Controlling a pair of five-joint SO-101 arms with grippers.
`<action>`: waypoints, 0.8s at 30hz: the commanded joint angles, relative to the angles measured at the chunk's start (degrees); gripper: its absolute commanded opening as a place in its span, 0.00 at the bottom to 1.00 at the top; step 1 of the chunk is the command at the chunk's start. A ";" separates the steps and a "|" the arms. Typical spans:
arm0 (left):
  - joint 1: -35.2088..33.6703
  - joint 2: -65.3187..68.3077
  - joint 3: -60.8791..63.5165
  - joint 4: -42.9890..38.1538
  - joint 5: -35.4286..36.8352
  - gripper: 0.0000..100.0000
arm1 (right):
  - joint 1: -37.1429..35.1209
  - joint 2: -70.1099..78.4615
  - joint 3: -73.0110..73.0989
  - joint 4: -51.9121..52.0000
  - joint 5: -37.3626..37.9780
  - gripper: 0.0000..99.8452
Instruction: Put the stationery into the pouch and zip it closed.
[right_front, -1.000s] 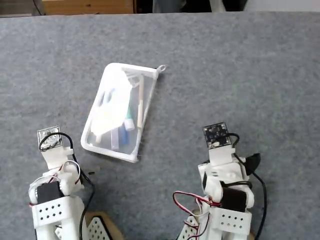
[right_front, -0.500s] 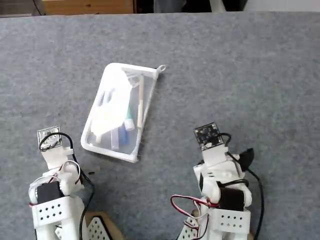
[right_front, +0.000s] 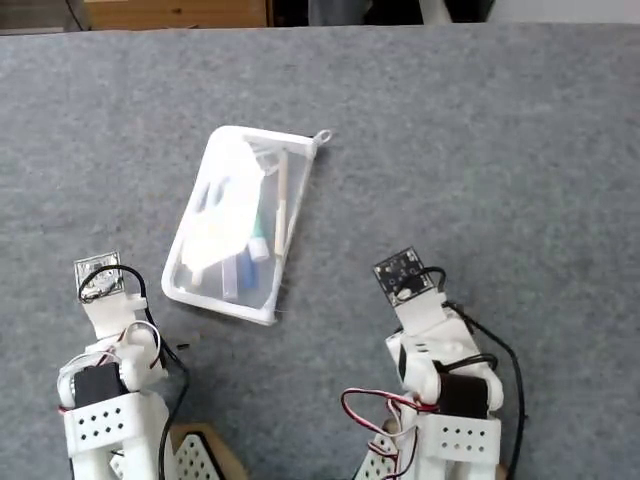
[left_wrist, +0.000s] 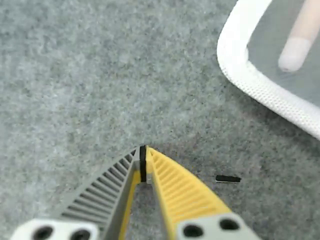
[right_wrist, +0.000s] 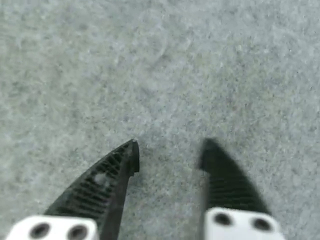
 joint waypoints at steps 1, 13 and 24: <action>0.48 0.18 -0.31 -1.23 0.44 0.03 | -0.79 1.89 1.27 -2.02 0.35 0.09; 0.48 0.18 -0.31 -1.23 0.44 0.03 | -0.79 2.51 1.36 -2.37 0.35 0.09; 0.48 0.18 -0.31 -1.23 0.44 0.03 | -0.79 2.51 1.36 -2.37 0.35 0.09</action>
